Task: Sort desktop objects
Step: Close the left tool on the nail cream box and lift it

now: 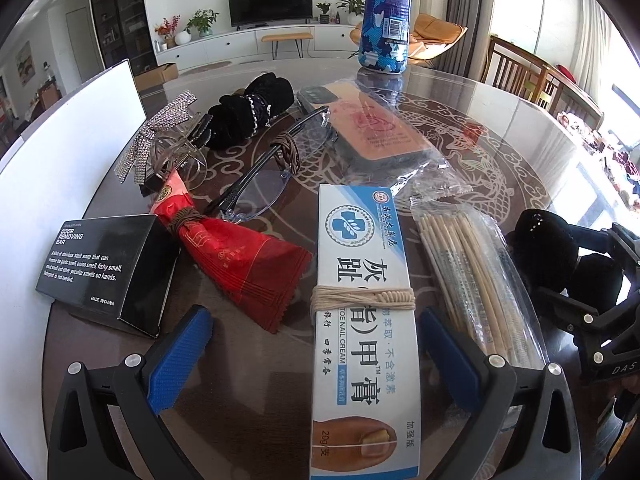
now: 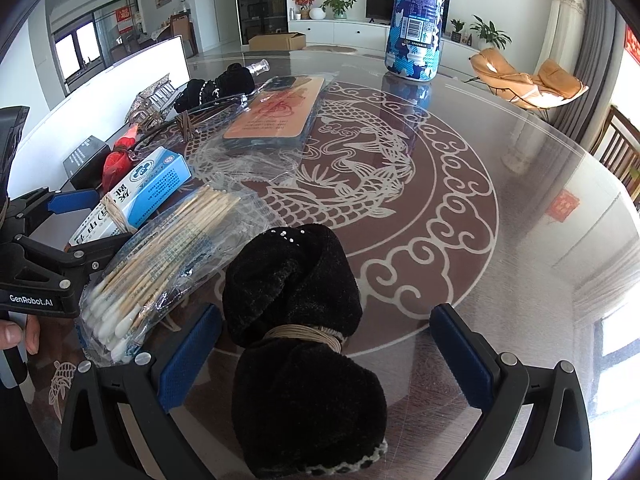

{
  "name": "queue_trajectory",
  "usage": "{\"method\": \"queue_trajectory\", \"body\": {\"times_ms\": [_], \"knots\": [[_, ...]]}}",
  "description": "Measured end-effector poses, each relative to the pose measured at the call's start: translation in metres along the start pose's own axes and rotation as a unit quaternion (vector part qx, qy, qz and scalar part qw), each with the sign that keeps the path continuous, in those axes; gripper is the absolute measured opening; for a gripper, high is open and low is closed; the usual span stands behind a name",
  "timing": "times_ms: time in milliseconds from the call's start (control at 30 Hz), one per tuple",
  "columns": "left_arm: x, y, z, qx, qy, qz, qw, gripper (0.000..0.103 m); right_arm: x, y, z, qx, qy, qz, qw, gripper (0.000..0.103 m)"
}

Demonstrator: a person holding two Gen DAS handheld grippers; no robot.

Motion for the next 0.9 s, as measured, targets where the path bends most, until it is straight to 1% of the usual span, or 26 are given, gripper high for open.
{"method": "queue_trajectory", "body": {"times_ms": [167,267,367,467,633,700,733,767,800,867,900], "knots": [[-0.003,0.008,-0.012,0.001,-0.021,-0.015,0.9997,0.103,0.000,0.000,0.000,0.000,0.000,0.000,1.000,0.103],[-0.005,0.009,-0.013,0.014,-0.033,-0.021,0.9991,0.103,0.000,0.000,0.000,0.000,0.000,-0.001,1.000,0.103],[-0.007,0.003,-0.006,0.033,-0.019,-0.010,0.9992,0.103,0.000,0.000,0.000,0.000,0.000,-0.001,1.000,0.103],[-0.012,-0.005,0.003,0.033,-0.003,0.001,0.9995,0.103,0.000,0.000,0.000,0.000,0.000,-0.001,1.000,0.103],[-0.017,-0.013,0.011,0.054,0.000,0.005,0.9985,0.103,0.000,0.000,0.000,0.000,0.000,-0.001,1.000,0.103],[-0.017,-0.012,0.009,0.052,-0.004,0.003,0.9987,0.103,0.000,0.000,0.000,0.000,0.000,-0.001,1.000,0.103],[-0.018,-0.008,0.008,0.043,-0.009,-0.001,0.9990,0.092,0.000,0.000,0.000,0.000,0.000,-0.001,1.000,0.103],[-0.019,-0.005,0.007,0.035,-0.013,-0.004,0.9993,0.077,0.000,0.000,0.000,0.000,0.000,-0.001,1.000,0.103],[-0.020,-0.001,0.006,0.031,-0.015,-0.005,0.9994,0.070,0.000,0.000,0.000,0.000,0.000,-0.001,1.000,0.103],[-0.021,0.004,0.005,0.029,-0.020,-0.009,0.9993,0.043,0.000,-0.001,0.000,0.000,0.000,-0.001,1.000,0.103],[-0.022,0.006,0.003,0.030,-0.023,-0.007,0.9993,0.043,0.000,-0.001,0.000,0.000,0.000,-0.001,1.000,0.103]]}}
Point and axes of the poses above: each gripper's, at about its wrist camera, not at the fingertips, and y roughly against the way its jaws point, x to its left, z to its top, the point moved 4 cm from there along -y, roughly the way its jaws point, and after that the axes turned 5 degrees about y, right-handed, at the moved point
